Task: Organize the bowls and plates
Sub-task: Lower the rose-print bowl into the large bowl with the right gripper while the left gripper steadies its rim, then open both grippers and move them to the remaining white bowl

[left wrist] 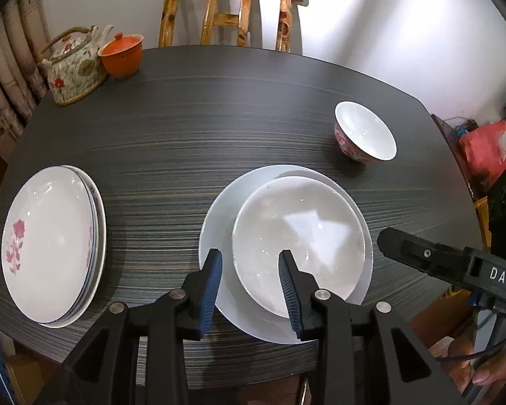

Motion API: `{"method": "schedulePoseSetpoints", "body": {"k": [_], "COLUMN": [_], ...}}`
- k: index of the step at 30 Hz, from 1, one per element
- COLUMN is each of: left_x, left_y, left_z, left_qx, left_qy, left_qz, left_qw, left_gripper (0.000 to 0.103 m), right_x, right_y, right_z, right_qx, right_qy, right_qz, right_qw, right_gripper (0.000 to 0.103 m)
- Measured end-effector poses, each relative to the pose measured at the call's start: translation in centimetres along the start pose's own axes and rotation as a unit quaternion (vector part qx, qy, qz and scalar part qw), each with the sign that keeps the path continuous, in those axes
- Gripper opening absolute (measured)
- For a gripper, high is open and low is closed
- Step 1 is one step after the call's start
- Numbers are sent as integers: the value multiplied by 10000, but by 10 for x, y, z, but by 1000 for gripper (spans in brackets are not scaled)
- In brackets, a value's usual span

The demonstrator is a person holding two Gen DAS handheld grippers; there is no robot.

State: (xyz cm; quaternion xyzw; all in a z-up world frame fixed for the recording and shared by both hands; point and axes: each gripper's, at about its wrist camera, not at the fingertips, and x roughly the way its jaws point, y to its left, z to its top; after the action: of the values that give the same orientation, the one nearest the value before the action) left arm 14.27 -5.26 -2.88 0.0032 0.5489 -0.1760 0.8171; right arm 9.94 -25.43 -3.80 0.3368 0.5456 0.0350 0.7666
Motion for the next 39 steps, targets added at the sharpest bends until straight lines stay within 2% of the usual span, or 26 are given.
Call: {"method": "schedulePoseSetpoints", "body": {"k": [7,20,36,39], "left_x": [-2,9,45,50], "left_y": [-17,-51,-86,-92], "left_z": [1,14,37,42], "left_qx": [270,699,1056,1080], "left_qy": [-48,-84,37,31], "left_qz": [162,468,768,885], "left_qw": [9995,9964,9914,9902], "left_gripper": [35,35,36,36], "right_x": [-16,-52,-59,-57], "right_y": [-14,-30,-80,-89], "right_z": [-1,8,29,34], "right_qx": [99,-226,-89,-50], "right_qy": [-168,-775,-1109,-1131], "right_qz": [129,-113,-417,-455], "right_qw": [9997,9967,9929,9925], "right_gripper": [39,41,41,44]}}
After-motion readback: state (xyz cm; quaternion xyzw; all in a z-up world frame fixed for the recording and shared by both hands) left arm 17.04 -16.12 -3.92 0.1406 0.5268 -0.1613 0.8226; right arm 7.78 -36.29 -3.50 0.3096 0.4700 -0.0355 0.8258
